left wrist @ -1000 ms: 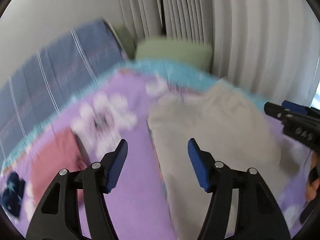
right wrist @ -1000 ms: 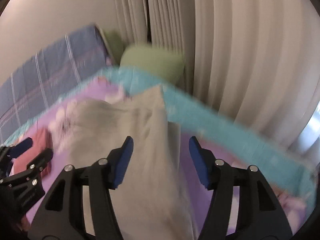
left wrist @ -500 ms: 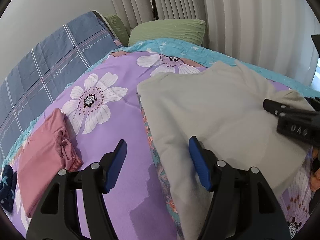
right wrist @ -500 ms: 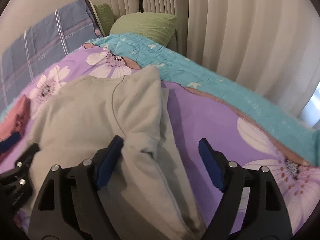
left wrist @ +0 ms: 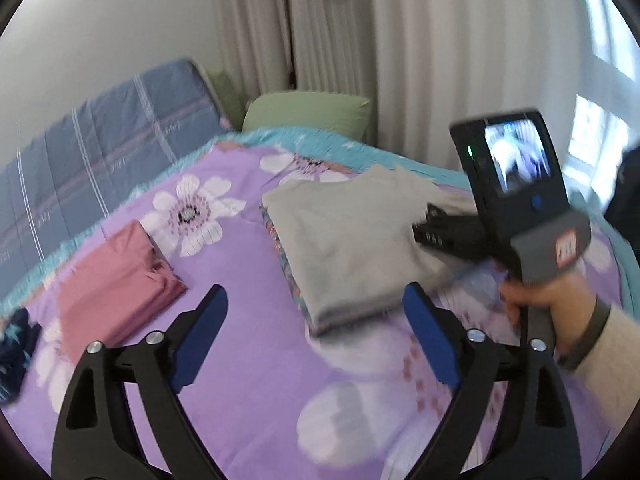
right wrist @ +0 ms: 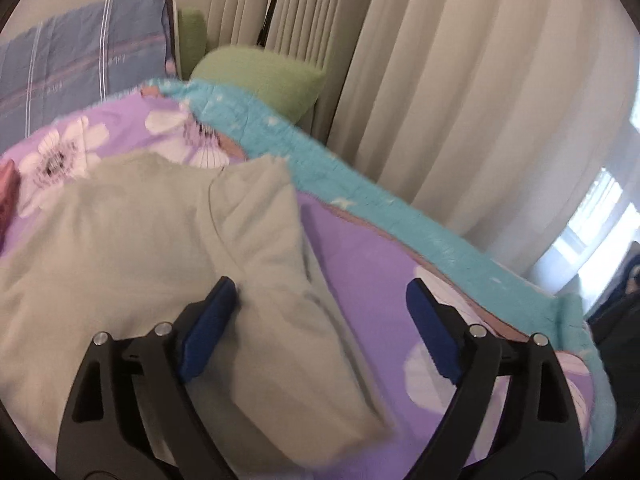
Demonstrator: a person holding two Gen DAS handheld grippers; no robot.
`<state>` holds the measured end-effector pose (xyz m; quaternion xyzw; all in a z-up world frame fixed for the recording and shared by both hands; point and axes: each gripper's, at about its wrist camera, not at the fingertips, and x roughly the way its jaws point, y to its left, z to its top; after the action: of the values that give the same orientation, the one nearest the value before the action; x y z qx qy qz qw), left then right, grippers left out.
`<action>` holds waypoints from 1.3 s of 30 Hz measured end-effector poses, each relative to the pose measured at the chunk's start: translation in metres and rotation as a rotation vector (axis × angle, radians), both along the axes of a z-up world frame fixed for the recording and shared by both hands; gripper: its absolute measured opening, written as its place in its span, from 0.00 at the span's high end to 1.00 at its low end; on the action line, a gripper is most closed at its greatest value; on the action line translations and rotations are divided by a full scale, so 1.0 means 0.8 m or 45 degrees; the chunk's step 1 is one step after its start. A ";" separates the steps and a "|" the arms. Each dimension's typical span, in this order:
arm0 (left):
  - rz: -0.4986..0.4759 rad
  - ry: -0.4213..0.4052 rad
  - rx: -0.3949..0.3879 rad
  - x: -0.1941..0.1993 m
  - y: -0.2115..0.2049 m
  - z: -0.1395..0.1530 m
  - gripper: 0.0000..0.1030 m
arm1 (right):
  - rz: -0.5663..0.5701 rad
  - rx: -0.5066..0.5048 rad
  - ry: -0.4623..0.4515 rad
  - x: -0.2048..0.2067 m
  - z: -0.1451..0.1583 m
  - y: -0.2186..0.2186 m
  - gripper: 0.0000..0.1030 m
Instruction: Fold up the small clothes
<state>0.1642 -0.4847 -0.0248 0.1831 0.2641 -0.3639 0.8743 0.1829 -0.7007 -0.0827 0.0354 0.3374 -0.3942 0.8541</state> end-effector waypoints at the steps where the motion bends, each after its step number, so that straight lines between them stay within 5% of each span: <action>1: -0.029 -0.025 -0.004 -0.014 0.011 0.006 0.10 | -0.004 0.013 -0.031 -0.012 0.006 0.005 0.15; 6: -0.117 -0.018 -0.138 -0.060 0.053 0.035 0.01 | 0.044 0.224 -0.271 -0.124 0.037 0.038 0.15; 12: -0.144 0.048 -0.279 -0.093 0.084 0.053 0.01 | 0.071 0.159 -0.339 -0.245 0.057 0.104 0.09; 18: -0.117 0.051 -0.360 -0.121 0.113 0.063 0.01 | 0.151 0.133 -0.344 -0.311 0.088 0.173 0.08; 28: -0.113 -0.016 -0.351 -0.160 0.151 0.068 0.01 | 0.162 0.062 -0.411 -0.358 0.132 0.239 0.07; 39: -0.094 0.050 -0.331 -0.170 0.177 0.050 0.01 | 0.184 0.050 -0.357 -0.356 0.130 0.271 0.07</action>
<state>0.0285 -0.3432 0.0152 0.0706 0.2246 -0.4305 0.8713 -0.1018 -0.4838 0.0216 0.0825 0.2243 -0.3161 0.9182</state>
